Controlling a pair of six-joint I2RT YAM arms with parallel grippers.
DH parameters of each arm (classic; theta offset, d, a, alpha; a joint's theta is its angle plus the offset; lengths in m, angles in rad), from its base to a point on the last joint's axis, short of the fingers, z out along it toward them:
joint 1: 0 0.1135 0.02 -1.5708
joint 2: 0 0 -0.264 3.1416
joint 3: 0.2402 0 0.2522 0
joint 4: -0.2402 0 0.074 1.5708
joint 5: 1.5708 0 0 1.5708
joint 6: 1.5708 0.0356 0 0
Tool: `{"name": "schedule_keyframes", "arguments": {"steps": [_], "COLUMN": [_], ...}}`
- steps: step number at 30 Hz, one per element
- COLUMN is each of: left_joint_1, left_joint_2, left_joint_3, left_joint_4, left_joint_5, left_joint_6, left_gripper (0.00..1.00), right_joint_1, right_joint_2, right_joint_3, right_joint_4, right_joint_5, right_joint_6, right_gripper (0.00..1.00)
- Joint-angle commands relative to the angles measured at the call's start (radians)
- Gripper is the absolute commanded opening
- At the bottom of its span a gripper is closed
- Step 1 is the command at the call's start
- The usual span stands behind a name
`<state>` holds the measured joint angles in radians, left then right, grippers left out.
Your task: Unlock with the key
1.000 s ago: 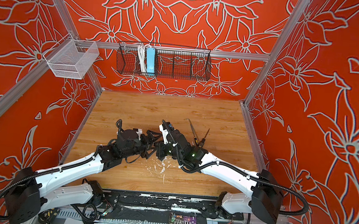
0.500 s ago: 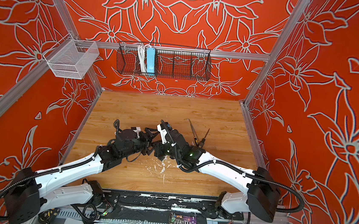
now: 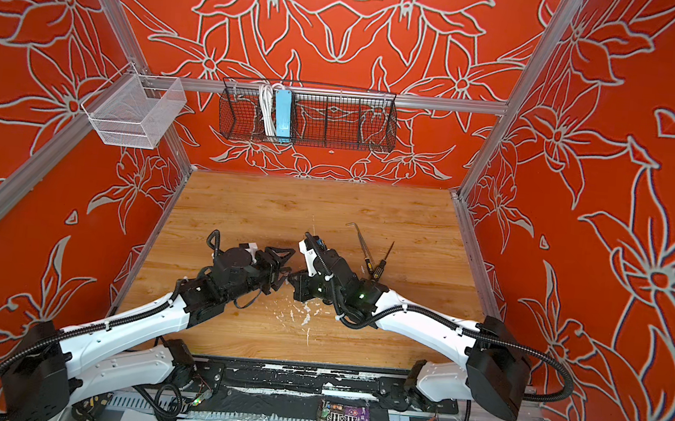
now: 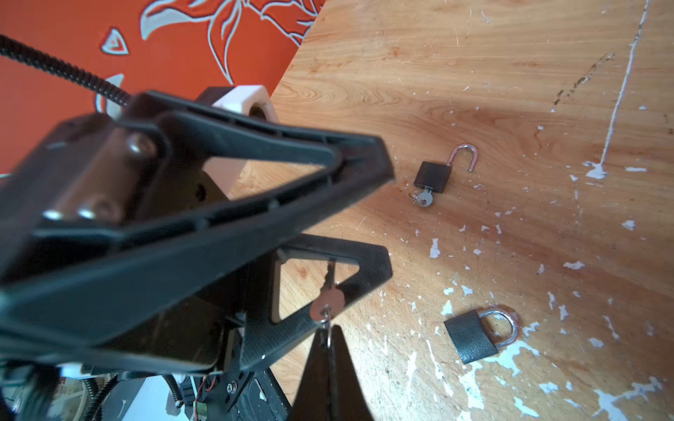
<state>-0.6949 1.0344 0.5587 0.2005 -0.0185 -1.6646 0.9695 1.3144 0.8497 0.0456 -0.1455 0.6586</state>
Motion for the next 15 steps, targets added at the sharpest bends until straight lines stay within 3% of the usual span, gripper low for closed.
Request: {"name": "schedule_keyframes", "arguments": {"steps": [1, 15], "left_joint_1": [-0.005, -0.005], "left_joint_2": [-0.021, -0.031], "left_joint_3": [-0.005, -0.01], "left_joint_4": [-0.029, -0.062], "left_joint_5": [-0.027, -0.049], "left_joint_6": [-0.01, -0.022], "left_gripper": [0.6, 0.37], "right_joint_1": [-0.007, -0.007], "right_joint_2": [-0.033, -0.042], "right_joint_3": [-0.017, -0.031], "right_joint_4": [-0.009, 0.002], "right_joint_5": [0.026, -0.002], "right_joint_6": [0.015, 0.019], "right_gripper": [0.0, 0.0]}}
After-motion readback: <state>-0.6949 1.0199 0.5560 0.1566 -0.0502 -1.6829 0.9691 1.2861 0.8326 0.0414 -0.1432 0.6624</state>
